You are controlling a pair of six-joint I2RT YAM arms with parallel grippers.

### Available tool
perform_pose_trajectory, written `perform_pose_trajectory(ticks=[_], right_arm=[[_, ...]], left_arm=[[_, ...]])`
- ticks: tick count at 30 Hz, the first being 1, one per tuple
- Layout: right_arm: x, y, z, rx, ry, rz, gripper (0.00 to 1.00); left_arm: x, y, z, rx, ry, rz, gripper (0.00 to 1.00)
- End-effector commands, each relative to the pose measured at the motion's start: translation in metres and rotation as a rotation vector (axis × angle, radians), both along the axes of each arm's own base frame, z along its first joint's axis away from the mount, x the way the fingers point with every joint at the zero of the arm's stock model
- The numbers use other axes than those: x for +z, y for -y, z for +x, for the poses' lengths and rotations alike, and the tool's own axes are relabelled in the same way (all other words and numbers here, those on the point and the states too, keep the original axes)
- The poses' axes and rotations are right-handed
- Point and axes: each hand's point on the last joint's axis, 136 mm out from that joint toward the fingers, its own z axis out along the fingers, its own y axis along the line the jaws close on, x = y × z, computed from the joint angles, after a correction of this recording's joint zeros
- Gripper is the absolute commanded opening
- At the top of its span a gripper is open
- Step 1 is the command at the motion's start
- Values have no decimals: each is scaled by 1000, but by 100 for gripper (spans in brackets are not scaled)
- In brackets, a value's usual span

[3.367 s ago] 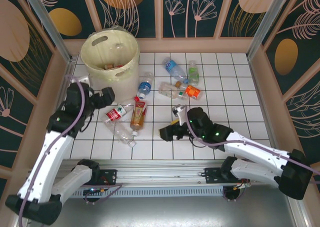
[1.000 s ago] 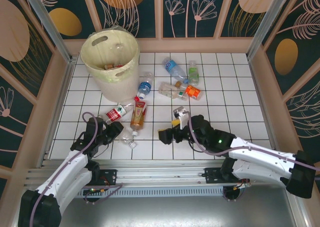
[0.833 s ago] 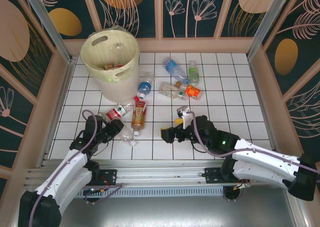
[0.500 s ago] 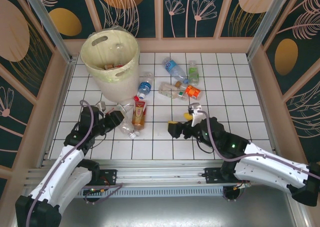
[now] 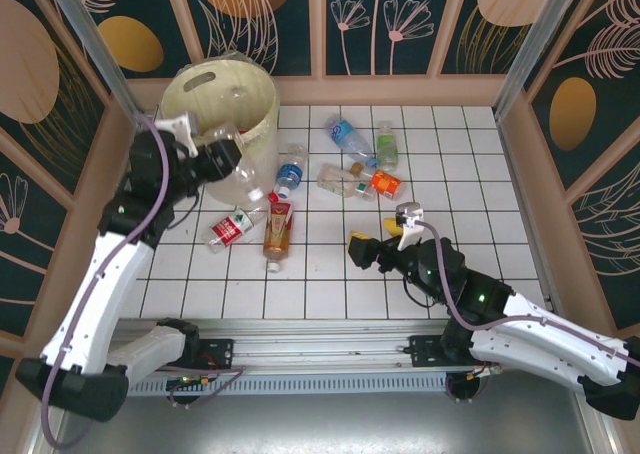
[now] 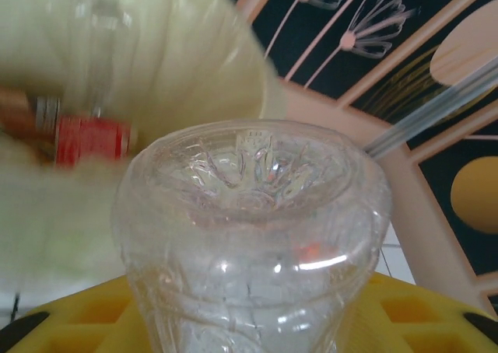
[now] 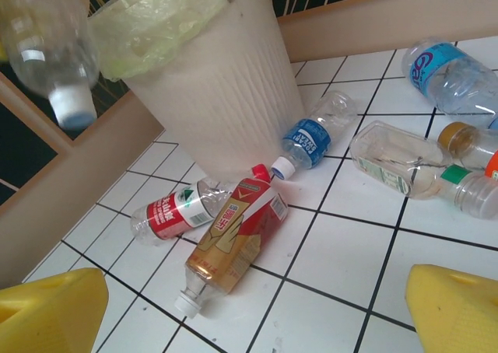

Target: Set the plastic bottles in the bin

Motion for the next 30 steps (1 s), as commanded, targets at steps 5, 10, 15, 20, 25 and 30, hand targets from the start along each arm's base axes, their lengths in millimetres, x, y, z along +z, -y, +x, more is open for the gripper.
perform_pose_trajectory(ticks=[5, 10, 15, 20, 25, 30], right_arm=[[9, -5, 4, 4, 34, 23, 99], [13, -8, 4, 14, 37, 30, 99], [14, -7, 4, 13, 38, 31, 99], [15, -7, 3, 19, 38, 24, 99], [15, -6, 2, 21, 29, 9, 99], [15, -3, 1, 16, 30, 11, 99]], left_arm=[[85, -7, 50, 69, 203, 90, 49], [129, -10, 84, 129, 313, 138, 49], [134, -25, 119, 239, 351, 260, 50], [110, -28, 155, 267, 329, 392, 51], [72, -15, 184, 179, 292, 499, 51], [33, 1, 196, 58, 221, 553, 50]])
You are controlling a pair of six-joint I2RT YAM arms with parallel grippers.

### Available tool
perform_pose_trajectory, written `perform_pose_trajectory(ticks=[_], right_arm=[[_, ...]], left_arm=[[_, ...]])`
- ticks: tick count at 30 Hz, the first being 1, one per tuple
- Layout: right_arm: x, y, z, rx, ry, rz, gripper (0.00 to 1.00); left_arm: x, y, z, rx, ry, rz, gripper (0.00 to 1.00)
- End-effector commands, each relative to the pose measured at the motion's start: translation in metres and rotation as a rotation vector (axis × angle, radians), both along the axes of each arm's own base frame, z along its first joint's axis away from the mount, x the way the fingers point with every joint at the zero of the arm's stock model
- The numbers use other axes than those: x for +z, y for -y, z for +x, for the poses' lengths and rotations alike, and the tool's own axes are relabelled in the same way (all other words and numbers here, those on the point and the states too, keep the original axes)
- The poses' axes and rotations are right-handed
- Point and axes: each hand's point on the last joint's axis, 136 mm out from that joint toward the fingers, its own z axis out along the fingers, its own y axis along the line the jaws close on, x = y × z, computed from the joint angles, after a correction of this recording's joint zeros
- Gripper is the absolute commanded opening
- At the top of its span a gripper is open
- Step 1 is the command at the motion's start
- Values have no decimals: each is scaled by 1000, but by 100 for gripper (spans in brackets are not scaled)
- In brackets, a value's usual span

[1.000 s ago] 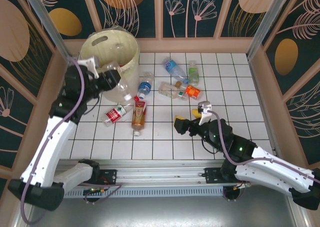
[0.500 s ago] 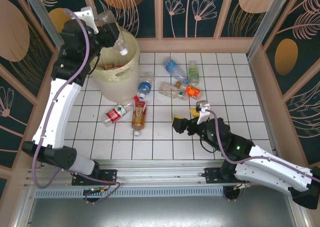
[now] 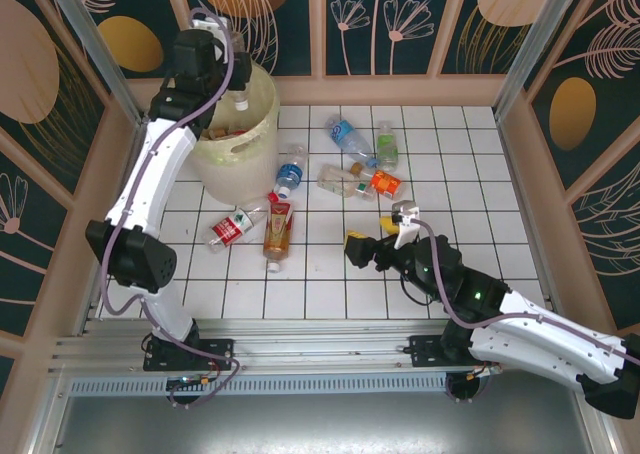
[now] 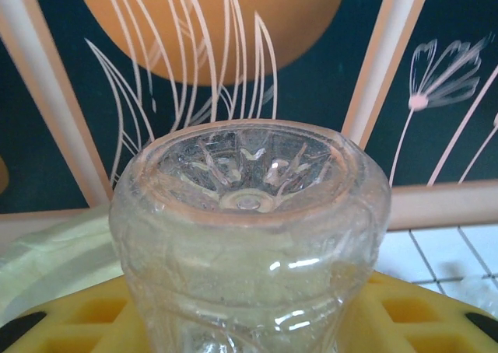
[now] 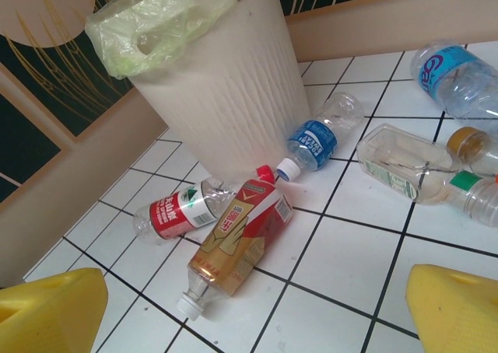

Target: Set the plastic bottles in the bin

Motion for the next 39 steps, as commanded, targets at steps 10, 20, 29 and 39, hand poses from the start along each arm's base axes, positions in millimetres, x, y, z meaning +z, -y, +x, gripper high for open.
perform_pose_trajectory(ticks=[10, 20, 29, 39], right_arm=[[12, 4, 0, -2, 18, 15, 99], [1, 9, 6, -42, 0, -56, 99], [-9, 11, 33, 49, -25, -74, 90], [-26, 2, 79, 127, -93, -213, 82]], left_arm=[[-53, 12, -6, -144, -125, 142, 49], [-71, 11, -11, -137, -177, 121, 60], [-33, 6, -23, -108, -115, 66, 83], [8, 6, -67, -141, -55, -30, 98]])
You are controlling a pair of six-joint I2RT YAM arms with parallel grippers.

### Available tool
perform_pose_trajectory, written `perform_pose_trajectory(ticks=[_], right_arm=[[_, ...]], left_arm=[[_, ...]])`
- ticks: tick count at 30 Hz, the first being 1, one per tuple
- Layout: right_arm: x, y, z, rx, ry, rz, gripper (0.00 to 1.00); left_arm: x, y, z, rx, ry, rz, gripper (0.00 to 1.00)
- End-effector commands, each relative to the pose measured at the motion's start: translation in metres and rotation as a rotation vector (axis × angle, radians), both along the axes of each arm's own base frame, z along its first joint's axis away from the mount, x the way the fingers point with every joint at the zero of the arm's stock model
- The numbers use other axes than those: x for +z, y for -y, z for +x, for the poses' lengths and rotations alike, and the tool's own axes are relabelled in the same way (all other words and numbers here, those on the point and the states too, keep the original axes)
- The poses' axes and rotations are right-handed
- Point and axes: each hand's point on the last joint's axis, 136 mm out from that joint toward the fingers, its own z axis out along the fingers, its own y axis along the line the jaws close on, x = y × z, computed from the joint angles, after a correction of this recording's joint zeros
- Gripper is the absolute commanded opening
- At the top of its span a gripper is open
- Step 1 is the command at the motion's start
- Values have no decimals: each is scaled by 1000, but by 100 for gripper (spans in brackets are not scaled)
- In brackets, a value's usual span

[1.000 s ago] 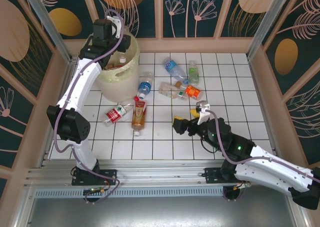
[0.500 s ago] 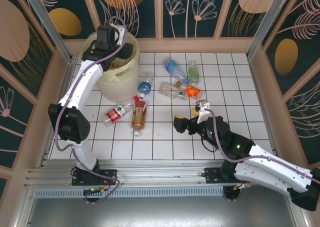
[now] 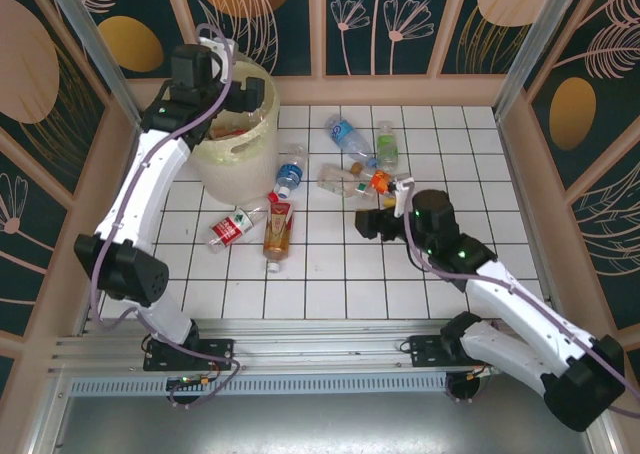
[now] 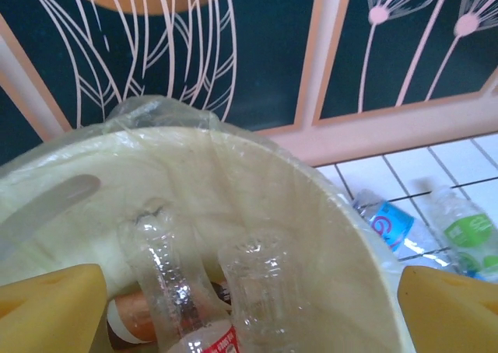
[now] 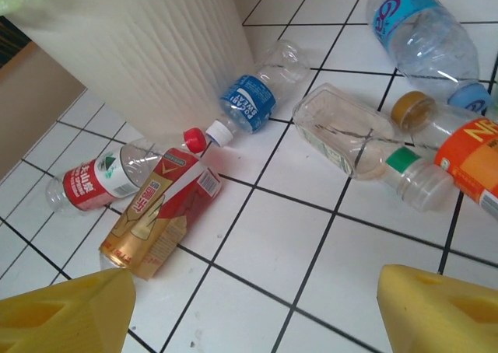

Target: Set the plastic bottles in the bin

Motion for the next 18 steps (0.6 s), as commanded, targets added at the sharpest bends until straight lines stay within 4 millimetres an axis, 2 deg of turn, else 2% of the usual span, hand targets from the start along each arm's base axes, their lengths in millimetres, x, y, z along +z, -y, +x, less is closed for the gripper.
perform_pose_trajectory(ticks=[1, 3, 4, 8, 15, 18], right_arm=[[12, -13, 11, 106, 31, -39, 81], [7, -18, 20, 135, 18, -81, 80], [6, -10, 31, 112, 13, -98, 79], [-6, -7, 56, 117, -37, -172, 74], [-27, -3, 92, 87, -99, -264, 74], [-40, -4, 106, 78, -124, -306, 71]], left_arm=[[26, 1, -26, -32, 33, -88, 99], [34, 3, -40, -58, 37, -124, 99], [37, 4, -47, -64, 39, -137, 99], [45, 13, -82, -144, 31, -214, 99], [25, 29, -138, -273, -37, -322, 98], [13, 45, -164, -354, -68, -369, 99]])
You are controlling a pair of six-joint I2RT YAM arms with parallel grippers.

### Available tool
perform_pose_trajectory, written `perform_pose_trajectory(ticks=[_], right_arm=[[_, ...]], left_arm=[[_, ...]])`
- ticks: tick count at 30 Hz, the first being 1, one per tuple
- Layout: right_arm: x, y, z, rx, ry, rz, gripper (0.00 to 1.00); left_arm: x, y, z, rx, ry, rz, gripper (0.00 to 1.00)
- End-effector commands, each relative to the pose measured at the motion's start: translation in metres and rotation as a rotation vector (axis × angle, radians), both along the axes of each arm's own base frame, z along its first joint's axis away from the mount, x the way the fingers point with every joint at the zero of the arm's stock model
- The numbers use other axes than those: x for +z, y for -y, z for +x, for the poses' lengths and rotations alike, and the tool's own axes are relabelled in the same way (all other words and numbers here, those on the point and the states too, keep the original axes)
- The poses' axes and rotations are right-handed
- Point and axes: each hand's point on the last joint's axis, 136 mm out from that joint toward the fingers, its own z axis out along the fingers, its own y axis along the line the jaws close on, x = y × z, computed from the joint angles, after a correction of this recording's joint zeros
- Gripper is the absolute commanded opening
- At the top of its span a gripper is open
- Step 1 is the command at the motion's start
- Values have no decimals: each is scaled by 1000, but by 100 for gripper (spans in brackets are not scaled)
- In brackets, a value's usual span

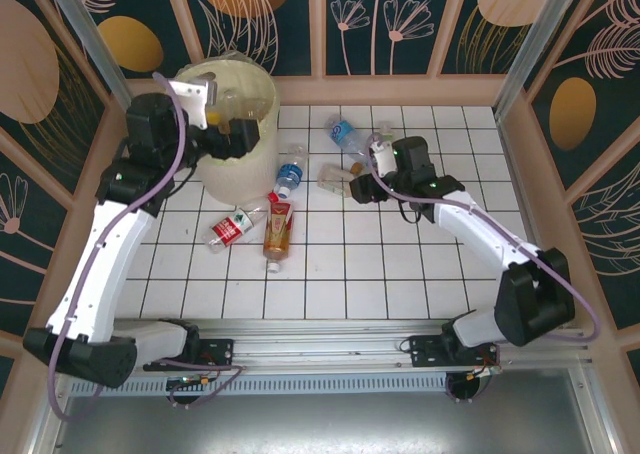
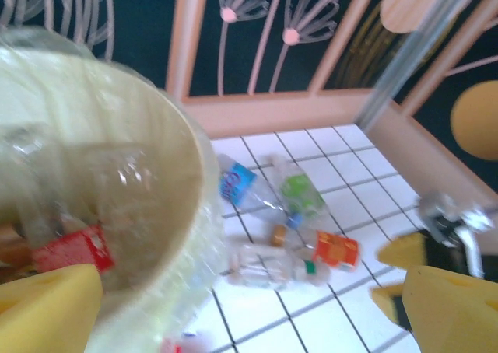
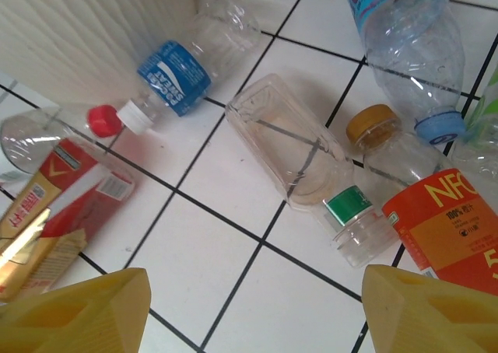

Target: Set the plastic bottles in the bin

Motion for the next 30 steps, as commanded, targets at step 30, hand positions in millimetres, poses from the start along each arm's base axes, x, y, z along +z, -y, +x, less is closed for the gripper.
perform_pose_trajectory(ticks=[30], right_arm=[[-117, -14, 63, 86, -202, -327, 66]], left_arm=[[-122, 92, -112, -329, -150, -234, 99]])
